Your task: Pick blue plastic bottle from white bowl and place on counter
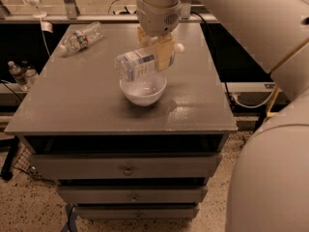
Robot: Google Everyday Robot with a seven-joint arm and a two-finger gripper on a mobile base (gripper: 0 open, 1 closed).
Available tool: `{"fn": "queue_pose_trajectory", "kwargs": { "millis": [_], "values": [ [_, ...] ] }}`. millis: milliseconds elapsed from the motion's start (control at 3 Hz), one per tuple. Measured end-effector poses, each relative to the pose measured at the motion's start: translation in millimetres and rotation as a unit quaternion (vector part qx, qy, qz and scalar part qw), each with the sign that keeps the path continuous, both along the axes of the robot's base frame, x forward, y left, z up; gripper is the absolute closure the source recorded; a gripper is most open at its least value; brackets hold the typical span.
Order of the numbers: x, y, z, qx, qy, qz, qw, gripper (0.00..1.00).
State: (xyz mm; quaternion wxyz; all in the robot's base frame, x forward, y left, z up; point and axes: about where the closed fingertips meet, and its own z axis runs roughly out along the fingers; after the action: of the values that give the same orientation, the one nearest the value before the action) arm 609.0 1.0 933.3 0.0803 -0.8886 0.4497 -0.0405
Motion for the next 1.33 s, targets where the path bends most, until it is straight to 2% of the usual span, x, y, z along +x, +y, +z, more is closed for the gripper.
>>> {"fn": "queue_pose_trajectory", "kwargs": {
  "millis": [333, 667, 1000, 1333],
  "values": [
    [14, -26, 16, -0.011, -0.034, -0.021, 0.9992, 1.0],
    [19, -56, 12, -0.044, -0.048, -0.039, 0.9971, 1.0],
    [23, -91, 1, -0.069, -0.044, -0.065, 0.9945, 1.0],
    [32, -146, 0, -0.07, -0.037, -0.12, 0.9896, 1.0]
  ]
}}
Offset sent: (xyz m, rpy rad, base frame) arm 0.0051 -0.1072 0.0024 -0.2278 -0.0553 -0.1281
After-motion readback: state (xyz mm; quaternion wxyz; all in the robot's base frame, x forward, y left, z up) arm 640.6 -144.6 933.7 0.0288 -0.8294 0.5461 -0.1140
